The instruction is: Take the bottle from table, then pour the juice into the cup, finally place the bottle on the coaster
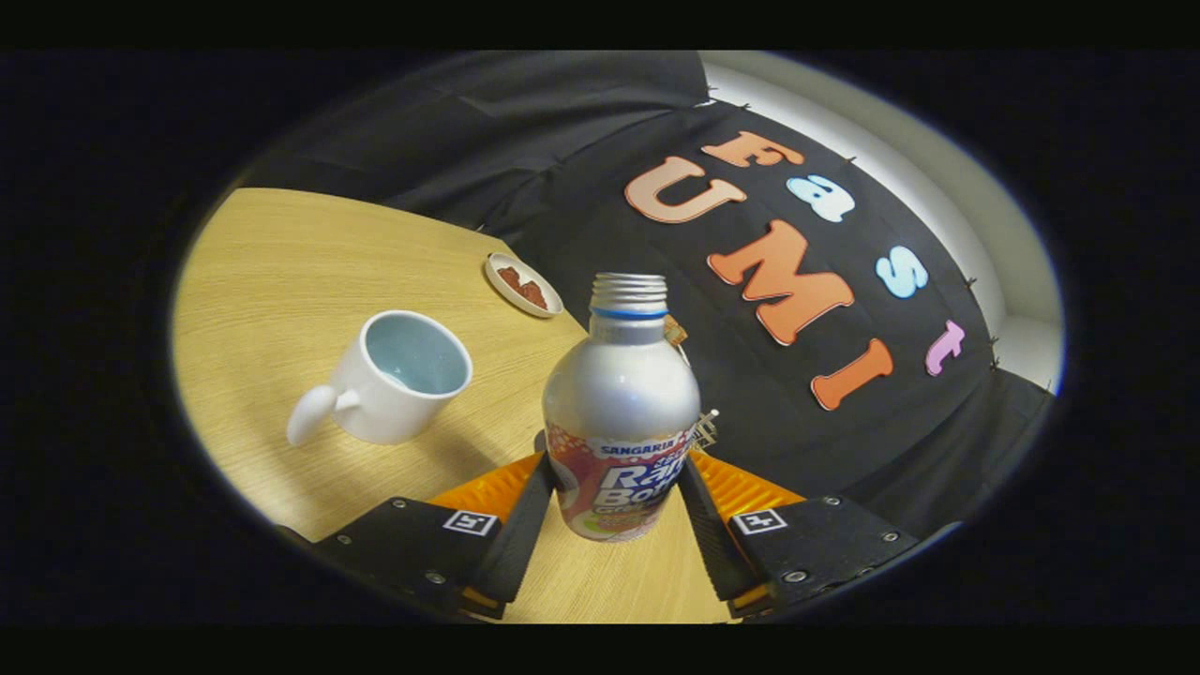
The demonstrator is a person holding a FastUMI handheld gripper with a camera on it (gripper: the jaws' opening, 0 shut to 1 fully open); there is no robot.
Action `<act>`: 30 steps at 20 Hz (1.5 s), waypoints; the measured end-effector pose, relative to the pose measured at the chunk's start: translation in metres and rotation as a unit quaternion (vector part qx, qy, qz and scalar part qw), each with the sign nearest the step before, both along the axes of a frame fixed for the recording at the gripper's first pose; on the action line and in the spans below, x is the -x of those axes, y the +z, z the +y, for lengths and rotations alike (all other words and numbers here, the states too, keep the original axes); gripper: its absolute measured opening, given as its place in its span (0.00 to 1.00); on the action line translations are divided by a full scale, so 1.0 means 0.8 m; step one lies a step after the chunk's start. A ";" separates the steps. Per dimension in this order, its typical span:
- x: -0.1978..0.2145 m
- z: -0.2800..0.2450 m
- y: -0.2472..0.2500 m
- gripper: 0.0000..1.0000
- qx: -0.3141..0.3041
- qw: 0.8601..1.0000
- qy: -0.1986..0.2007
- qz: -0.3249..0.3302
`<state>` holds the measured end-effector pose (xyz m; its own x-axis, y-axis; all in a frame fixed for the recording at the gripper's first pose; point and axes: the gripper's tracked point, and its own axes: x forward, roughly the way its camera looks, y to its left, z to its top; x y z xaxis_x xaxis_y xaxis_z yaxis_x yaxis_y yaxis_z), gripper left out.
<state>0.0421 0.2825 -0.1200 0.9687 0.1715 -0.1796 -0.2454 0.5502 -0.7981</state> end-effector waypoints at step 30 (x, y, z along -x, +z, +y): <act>-0.006 0.019 0.019 0.76 0.349 0.931 0.068 -0.084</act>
<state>0.0472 0.2979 -0.1052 0.9708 0.1938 -0.1411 -0.1142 -0.1437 -0.9830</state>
